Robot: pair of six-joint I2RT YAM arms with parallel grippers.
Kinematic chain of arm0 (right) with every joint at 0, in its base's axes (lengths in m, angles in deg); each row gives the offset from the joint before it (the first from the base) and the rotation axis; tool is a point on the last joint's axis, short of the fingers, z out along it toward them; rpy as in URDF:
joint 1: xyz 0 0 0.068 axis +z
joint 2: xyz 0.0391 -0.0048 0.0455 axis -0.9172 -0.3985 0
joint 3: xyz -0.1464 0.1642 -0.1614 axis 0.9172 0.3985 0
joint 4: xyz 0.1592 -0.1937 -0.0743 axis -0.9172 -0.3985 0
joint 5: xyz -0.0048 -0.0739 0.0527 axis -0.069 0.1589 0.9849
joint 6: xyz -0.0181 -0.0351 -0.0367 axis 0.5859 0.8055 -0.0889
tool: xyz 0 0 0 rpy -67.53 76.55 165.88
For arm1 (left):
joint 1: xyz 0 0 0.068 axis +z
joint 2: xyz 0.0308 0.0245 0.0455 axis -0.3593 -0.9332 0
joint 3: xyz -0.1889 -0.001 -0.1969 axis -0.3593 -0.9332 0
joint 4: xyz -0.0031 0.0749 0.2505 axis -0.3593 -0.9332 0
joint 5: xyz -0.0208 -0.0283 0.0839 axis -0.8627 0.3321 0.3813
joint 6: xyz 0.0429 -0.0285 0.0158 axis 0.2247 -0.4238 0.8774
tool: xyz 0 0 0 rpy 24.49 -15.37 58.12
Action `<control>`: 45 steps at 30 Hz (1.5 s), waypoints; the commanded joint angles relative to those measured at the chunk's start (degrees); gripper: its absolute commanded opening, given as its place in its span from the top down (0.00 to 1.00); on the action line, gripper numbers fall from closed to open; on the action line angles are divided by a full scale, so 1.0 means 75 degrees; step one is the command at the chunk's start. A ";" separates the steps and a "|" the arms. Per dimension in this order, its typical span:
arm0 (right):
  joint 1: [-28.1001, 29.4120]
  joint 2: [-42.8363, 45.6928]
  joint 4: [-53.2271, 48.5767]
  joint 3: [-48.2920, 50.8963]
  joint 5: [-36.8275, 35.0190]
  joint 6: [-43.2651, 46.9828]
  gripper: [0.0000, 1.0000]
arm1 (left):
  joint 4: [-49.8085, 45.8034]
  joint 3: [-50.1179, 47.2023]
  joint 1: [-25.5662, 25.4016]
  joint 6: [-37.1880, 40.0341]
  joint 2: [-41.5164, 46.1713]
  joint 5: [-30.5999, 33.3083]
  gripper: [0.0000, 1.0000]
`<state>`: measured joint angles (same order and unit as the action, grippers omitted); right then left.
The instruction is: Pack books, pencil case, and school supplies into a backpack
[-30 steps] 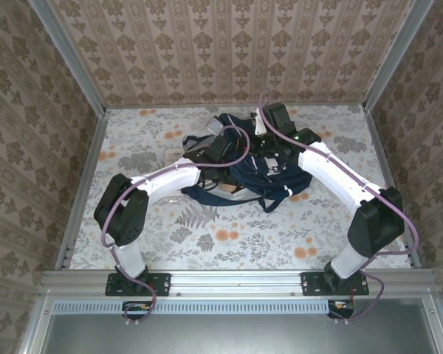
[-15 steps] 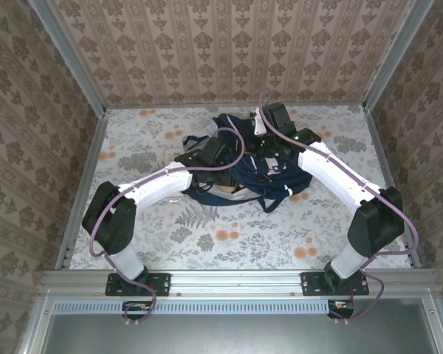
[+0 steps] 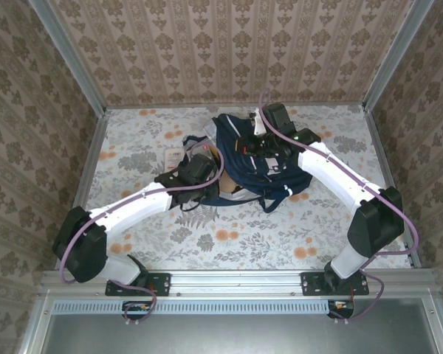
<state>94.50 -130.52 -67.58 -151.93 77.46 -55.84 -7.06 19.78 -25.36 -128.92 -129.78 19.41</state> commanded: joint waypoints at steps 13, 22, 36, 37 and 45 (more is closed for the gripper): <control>0.0077 0.0232 0.0667 -0.0169 0.0393 -0.0158 0.98 | 0.0837 0.1763 0.0151 -0.0054 -0.2183 -0.0132 0.94; 0.0077 0.0320 0.0632 -0.0012 0.0338 -0.0097 0.98 | 0.0561 0.2558 0.0211 0.0110 -0.2609 -0.0219 0.75; 0.0059 0.0161 0.0571 0.0132 0.0072 0.0037 0.96 | -0.0608 0.0640 0.0583 -0.0210 0.0335 0.0524 0.46; 0.0051 0.0159 0.0514 0.0124 0.0013 0.0043 0.88 | -0.0708 0.0535 0.0642 -0.0250 0.0543 0.0527 0.43; -0.0445 0.0853 -0.0002 0.0796 -0.0738 -0.0103 0.51 | -0.0958 0.0214 0.0811 -0.0144 0.1617 0.0517 0.25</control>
<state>93.43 -128.48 -66.33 -148.17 75.62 -55.90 -12.63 21.77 -19.65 -130.43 -119.77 22.86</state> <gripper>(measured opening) 0.482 0.741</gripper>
